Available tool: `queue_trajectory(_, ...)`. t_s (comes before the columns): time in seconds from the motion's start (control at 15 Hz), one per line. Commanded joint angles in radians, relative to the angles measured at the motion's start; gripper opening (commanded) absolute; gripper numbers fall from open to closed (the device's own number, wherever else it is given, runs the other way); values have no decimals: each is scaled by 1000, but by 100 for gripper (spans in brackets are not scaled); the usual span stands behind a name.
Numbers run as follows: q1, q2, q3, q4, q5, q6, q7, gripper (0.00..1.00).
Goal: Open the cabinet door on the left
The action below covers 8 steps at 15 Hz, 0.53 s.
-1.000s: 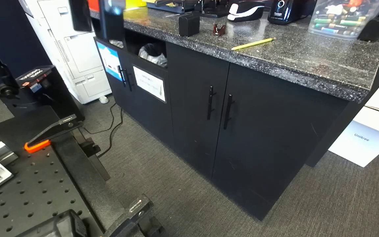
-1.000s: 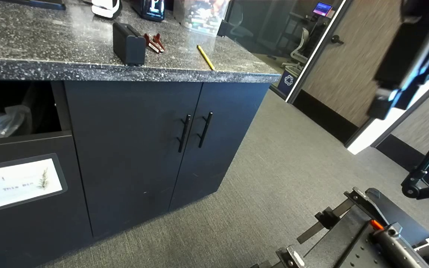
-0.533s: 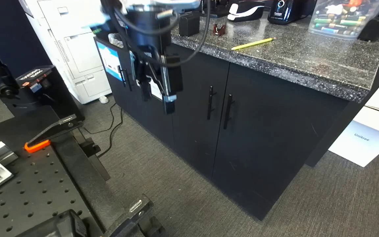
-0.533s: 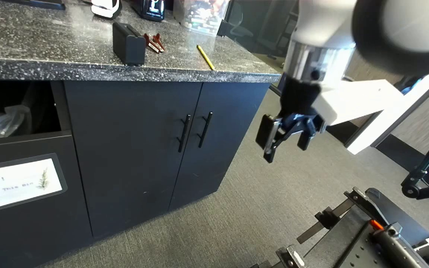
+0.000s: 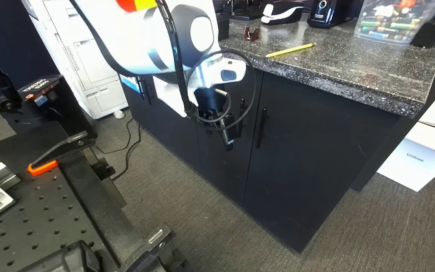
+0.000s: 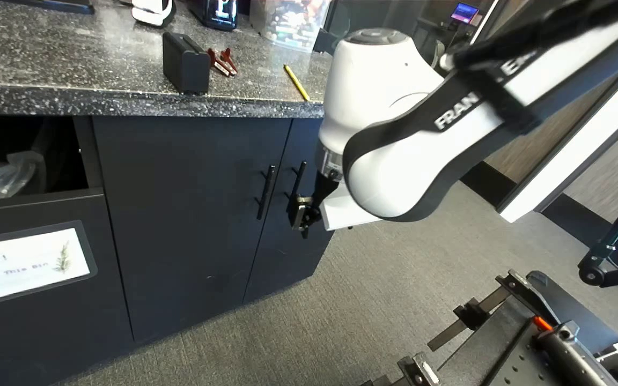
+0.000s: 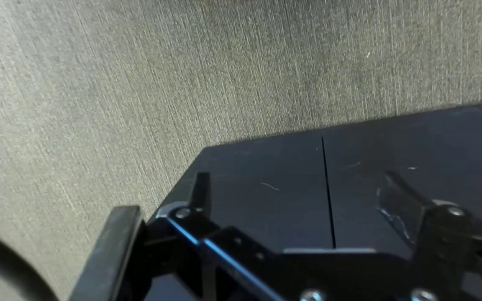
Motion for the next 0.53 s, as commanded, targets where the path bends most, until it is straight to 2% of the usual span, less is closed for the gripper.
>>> queue_trajectory(0.0,50,166,-51,207,82,72,3,100)
queue_trajectory(0.47,128,287,-125,364,176,180,16,100)
